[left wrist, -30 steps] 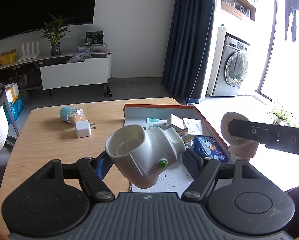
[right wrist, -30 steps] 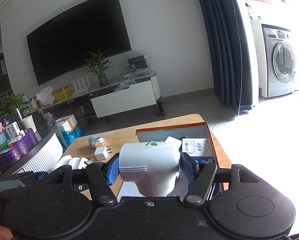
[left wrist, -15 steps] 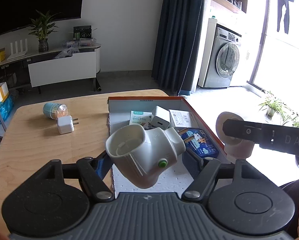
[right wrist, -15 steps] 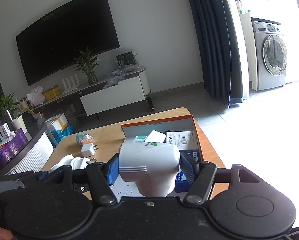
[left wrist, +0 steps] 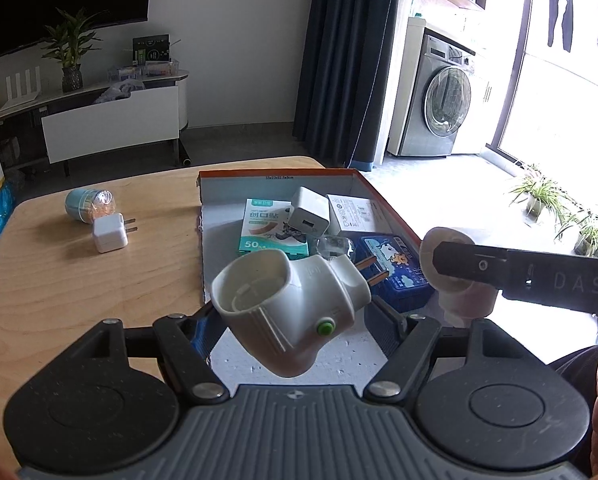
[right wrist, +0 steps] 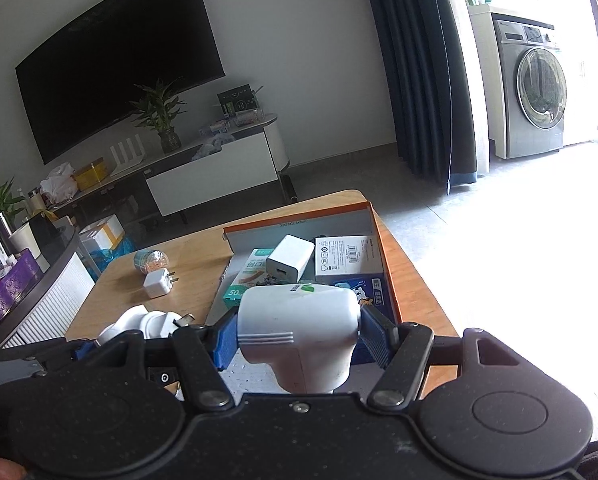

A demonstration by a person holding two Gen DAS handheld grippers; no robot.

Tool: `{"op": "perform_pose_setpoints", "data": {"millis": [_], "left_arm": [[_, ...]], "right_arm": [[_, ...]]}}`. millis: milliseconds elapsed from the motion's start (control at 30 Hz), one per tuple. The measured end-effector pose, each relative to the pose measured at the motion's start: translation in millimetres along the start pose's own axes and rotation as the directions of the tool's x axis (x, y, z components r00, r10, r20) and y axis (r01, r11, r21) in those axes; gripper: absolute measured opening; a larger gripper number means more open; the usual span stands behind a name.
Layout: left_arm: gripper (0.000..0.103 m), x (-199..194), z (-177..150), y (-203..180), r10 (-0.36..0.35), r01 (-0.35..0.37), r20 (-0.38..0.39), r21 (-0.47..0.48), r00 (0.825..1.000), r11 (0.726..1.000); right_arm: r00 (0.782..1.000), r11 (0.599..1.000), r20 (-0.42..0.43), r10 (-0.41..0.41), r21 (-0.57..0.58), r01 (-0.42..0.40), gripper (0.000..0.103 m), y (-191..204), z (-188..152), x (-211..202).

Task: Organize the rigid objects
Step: 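Carry both white plug-in devices with both grippers over the orange-rimmed box, then lower and release the air-freshener with left gripper while right gripper releases the plug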

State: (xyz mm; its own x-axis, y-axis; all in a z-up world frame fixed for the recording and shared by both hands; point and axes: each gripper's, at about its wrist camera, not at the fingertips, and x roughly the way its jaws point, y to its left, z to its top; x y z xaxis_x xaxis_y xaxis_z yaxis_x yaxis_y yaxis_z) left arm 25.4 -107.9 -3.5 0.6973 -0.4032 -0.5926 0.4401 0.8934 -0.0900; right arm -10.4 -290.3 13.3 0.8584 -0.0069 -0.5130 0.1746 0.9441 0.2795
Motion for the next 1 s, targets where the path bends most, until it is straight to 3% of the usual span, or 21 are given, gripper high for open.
{"op": "perform_pose_setpoints", "data": {"millis": [433,1000], "left_arm": [[0.075,17.7,-1.4,-4.1,-0.021,0.021,-0.039,0.011,0.999,1.000],[0.077,23.9,3.1,-12.1,-0.068,0.069,-0.043,0.018,0.997,0.997]], "right_arm": [[0.999,0.999,-0.047,-0.025,0.022,0.026,0.077,-11.7,-7.6,17.5],[0.998,0.998,0.050,-0.036,0.057,0.033,0.077,-18.6,-0.2,6.5]]}}
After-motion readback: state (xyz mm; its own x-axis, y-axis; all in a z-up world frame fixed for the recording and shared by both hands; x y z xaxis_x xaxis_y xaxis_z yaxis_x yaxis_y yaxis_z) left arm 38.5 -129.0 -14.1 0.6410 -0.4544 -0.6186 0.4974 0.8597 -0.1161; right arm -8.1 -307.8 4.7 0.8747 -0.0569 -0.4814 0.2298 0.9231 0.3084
